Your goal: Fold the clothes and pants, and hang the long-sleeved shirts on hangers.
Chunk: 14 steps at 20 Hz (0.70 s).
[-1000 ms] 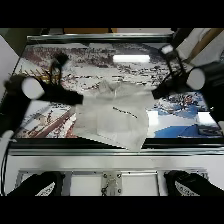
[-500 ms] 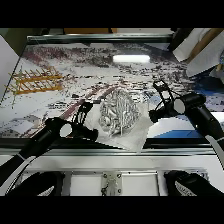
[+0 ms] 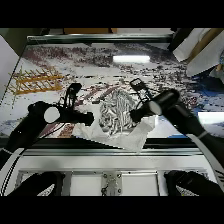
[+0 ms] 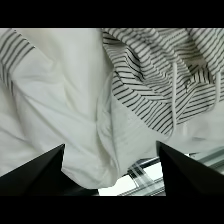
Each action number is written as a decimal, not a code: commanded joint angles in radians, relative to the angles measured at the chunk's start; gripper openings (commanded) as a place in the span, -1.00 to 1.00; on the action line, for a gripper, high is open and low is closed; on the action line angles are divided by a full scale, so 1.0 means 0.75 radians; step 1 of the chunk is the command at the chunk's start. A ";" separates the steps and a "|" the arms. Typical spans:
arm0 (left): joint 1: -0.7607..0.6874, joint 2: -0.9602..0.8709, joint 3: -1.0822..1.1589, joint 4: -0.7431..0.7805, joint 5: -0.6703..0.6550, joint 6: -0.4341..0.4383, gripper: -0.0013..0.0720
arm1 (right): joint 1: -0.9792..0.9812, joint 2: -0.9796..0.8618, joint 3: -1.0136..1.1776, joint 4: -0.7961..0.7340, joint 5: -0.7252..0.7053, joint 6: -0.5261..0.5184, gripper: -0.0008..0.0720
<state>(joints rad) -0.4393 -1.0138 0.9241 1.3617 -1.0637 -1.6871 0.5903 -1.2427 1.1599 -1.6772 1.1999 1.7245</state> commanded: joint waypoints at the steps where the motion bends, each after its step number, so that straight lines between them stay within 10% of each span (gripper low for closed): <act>1: 0.100 0.001 0.039 -0.002 -0.013 -0.032 0.73 | 0.179 -0.305 0.121 -0.108 0.001 0.281 0.79; 14: 0.099 0.001 0.039 -0.001 -0.009 -0.032 0.73 | 0.263 -0.659 0.375 -0.379 0.203 0.450 0.79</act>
<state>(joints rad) -0.3656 -1.0138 0.9520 1.3613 -1.0721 -1.7100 0.7849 -1.7214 1.4342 -1.8893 1.2892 2.0388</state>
